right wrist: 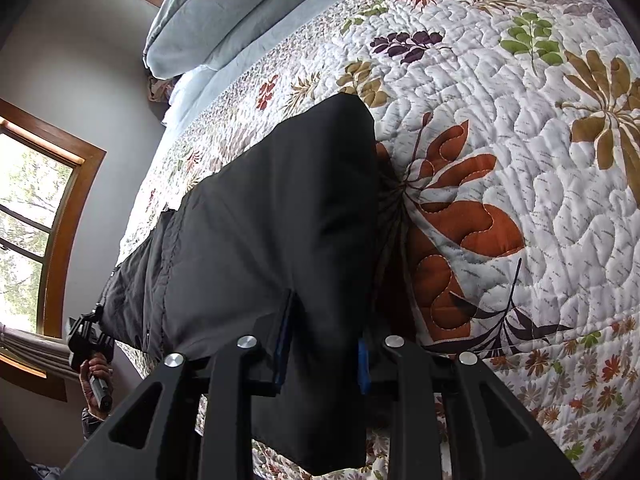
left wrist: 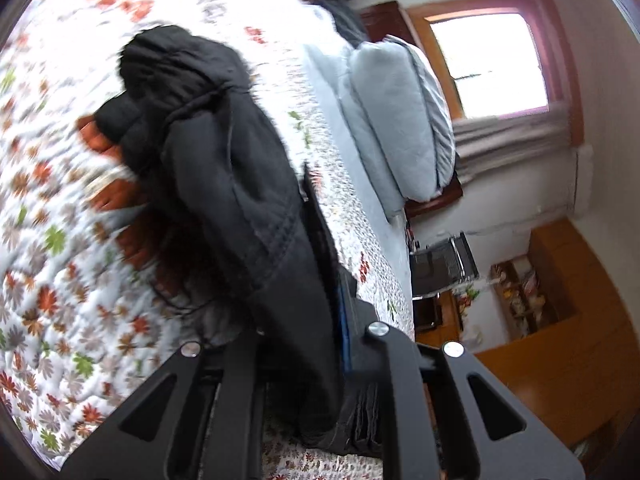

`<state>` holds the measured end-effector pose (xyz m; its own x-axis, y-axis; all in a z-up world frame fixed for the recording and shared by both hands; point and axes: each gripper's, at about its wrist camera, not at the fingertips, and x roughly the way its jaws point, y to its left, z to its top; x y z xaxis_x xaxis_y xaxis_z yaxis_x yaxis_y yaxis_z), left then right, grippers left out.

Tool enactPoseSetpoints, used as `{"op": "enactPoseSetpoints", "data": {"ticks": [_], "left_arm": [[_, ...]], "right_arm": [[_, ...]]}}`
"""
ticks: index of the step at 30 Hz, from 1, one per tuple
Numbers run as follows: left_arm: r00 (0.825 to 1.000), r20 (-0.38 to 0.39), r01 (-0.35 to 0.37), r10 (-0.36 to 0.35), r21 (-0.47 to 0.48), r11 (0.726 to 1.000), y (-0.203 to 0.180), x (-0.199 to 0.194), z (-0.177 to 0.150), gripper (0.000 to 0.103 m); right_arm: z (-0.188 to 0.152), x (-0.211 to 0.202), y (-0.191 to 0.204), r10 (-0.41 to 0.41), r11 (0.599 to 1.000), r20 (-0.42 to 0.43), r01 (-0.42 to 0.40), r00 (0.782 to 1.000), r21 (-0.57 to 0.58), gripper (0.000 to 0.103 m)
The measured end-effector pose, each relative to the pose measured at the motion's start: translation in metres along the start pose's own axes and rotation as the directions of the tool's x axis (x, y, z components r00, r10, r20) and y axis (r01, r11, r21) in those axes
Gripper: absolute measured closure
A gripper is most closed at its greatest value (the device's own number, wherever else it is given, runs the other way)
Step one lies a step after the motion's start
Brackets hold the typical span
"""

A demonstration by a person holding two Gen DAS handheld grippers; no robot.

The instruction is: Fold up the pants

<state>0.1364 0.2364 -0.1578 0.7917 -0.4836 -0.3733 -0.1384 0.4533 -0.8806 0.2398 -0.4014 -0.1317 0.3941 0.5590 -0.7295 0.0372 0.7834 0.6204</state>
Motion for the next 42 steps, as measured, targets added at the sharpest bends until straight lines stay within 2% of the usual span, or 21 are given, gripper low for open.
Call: {"op": "enactPoseSetpoints", "data": {"ticks": [10,21,28,32,37,41,42], "left_arm": [[0.999,-0.025,0.032,-0.028,0.207,0.978,-0.062,0.014,-0.014,0.092],[0.994,-0.101,0.074,-0.039,0.368,0.927,-0.119,0.043,-0.046,0.088],[0.99,-0.14,0.075,-0.012,0.454,0.888,-0.146,0.069,-0.068,0.088],[0.988,-0.153,0.074,0.005,0.503,0.861,-0.157,0.083,-0.081,0.087],[0.983,-0.179,0.072,0.044,0.591,0.804,-0.176,0.107,-0.093,0.087],[0.976,-0.204,0.077,0.076,0.651,0.755,-0.188,0.125,-0.109,0.086],[0.975,-0.209,0.08,0.079,0.656,0.751,-0.182,0.126,-0.113,0.086]], "right_arm": [[-0.002,0.0,-0.001,0.003,1.0,0.004,-0.003,1.0,0.006,0.077],[-0.004,-0.003,0.0,0.002,1.0,0.012,-0.002,1.0,0.009,0.076],[-0.01,-0.024,0.0,-0.065,0.998,0.056,0.065,0.996,0.006,0.072],[-0.012,-0.03,-0.005,-0.071,0.997,0.063,0.07,0.995,0.02,0.071],[-0.012,-0.031,-0.007,-0.081,0.997,0.062,0.08,0.995,0.016,0.071],[-0.012,-0.043,-0.004,-0.149,0.989,0.123,0.149,0.981,0.01,0.071],[-0.012,-0.047,-0.004,-0.161,0.987,0.144,0.161,0.976,0.015,0.072]]}}
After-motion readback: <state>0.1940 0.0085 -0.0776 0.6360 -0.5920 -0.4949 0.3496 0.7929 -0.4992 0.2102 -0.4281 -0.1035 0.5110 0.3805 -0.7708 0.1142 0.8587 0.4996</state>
